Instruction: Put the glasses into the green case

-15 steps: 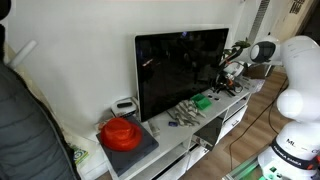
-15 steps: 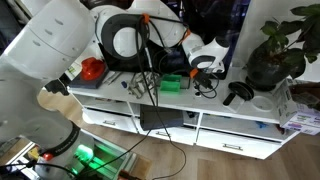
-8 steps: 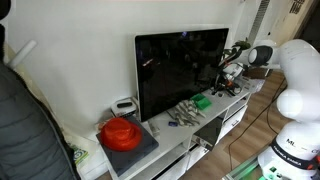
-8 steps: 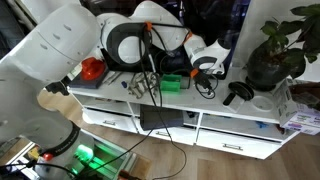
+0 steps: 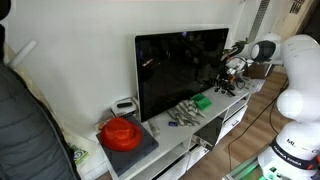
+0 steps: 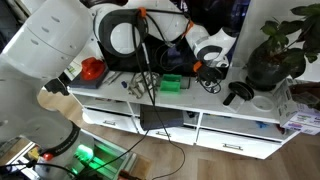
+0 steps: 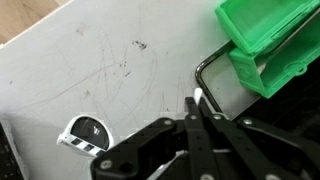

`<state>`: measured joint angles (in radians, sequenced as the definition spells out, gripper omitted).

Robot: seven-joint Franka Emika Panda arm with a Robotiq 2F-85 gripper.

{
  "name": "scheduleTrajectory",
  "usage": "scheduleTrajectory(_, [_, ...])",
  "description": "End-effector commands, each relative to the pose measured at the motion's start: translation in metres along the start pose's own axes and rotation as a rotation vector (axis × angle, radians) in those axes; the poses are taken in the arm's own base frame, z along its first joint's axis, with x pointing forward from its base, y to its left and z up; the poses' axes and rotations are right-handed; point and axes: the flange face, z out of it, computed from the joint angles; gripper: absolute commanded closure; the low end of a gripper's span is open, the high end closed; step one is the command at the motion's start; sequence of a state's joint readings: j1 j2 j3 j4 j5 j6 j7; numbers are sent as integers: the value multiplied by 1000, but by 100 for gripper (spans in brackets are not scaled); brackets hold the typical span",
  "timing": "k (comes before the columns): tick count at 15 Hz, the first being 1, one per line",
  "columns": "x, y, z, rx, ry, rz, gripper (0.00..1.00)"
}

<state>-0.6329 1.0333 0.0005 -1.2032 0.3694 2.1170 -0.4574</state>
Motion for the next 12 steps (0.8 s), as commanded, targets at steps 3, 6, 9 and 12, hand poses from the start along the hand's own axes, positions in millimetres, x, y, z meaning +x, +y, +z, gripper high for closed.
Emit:
scheduleTrajectory(3, [-57, -20, -34, -29, -202, -196, 99])
scheduleTrajectory(6, [-84, -40, -45, -15, -250, -355, 99])
scheduleTrajectory(9, [-110, -65, -57, 17, -266, -518, 99])
scheduleTrajectory(12, [-141, -96, -63, 56, -290, -678, 99])
